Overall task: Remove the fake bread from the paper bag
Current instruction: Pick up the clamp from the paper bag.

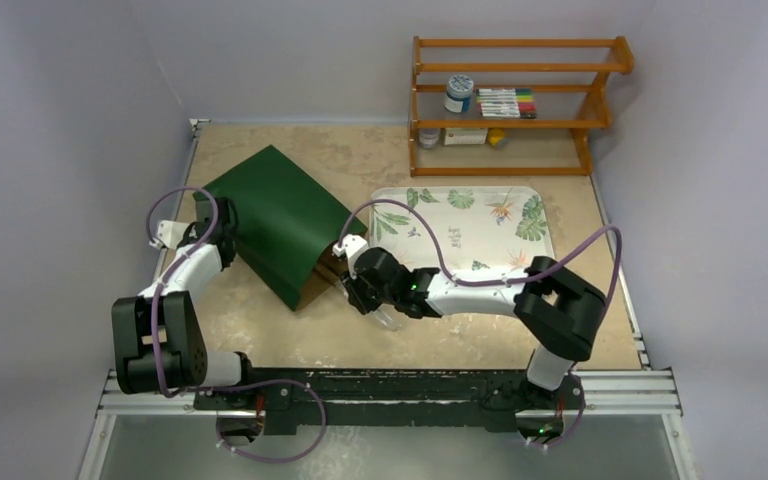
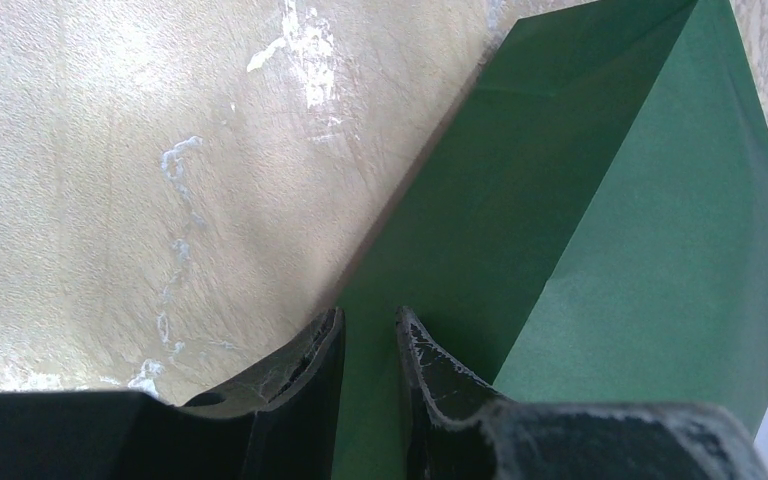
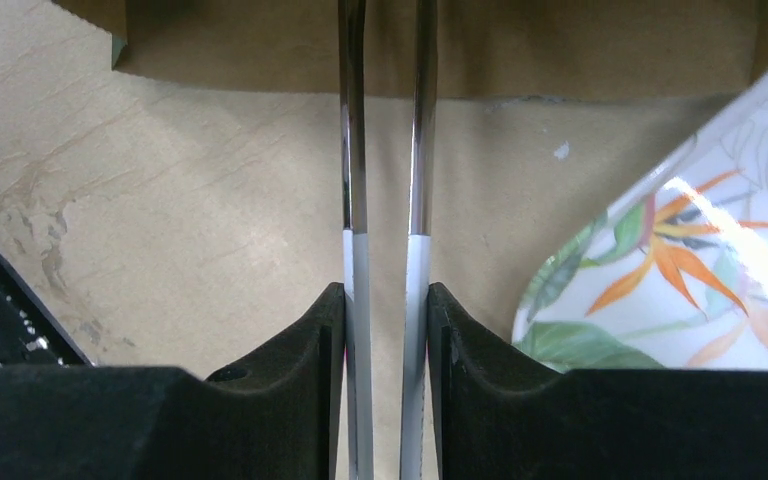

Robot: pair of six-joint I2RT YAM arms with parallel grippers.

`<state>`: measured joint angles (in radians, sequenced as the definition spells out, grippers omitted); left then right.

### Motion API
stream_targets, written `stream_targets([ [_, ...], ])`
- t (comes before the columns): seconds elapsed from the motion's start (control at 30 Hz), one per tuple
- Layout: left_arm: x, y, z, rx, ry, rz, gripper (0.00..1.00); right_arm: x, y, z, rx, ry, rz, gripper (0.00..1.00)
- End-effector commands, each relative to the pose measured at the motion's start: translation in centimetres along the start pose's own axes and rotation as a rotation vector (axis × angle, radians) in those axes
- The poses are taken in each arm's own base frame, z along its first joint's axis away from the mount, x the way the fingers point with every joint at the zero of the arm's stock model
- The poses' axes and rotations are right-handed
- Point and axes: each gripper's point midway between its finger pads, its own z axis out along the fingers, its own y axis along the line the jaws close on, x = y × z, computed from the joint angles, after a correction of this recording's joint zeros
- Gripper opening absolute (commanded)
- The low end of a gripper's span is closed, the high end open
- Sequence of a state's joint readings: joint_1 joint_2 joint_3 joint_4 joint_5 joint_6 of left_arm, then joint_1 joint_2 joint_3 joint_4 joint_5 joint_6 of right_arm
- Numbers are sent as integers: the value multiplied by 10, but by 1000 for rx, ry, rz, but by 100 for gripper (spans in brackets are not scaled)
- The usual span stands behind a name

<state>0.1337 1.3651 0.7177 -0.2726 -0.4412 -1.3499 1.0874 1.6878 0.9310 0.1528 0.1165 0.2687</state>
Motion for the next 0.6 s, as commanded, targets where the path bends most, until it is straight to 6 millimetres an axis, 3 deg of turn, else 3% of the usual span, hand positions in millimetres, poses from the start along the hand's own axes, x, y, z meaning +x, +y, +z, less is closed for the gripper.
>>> stream_targets([
  [0.0, -7, -25, -13, 78, -4, -34, 24, -27, 13, 14, -37, -42, -11, 33],
  [0.2, -7, -23, -13, 73, -5, -31, 24, -20, 16, 40, -40, -20, -12, 44],
  [0.33, -8, -24, -12, 70, -13, -25, 24, -21, 12, 48, -17, -33, 0, 60],
  [0.57, -7, -22, -9, 65, -12, -27, 24, -33, 4, 59, 6, -53, 6, 64],
])
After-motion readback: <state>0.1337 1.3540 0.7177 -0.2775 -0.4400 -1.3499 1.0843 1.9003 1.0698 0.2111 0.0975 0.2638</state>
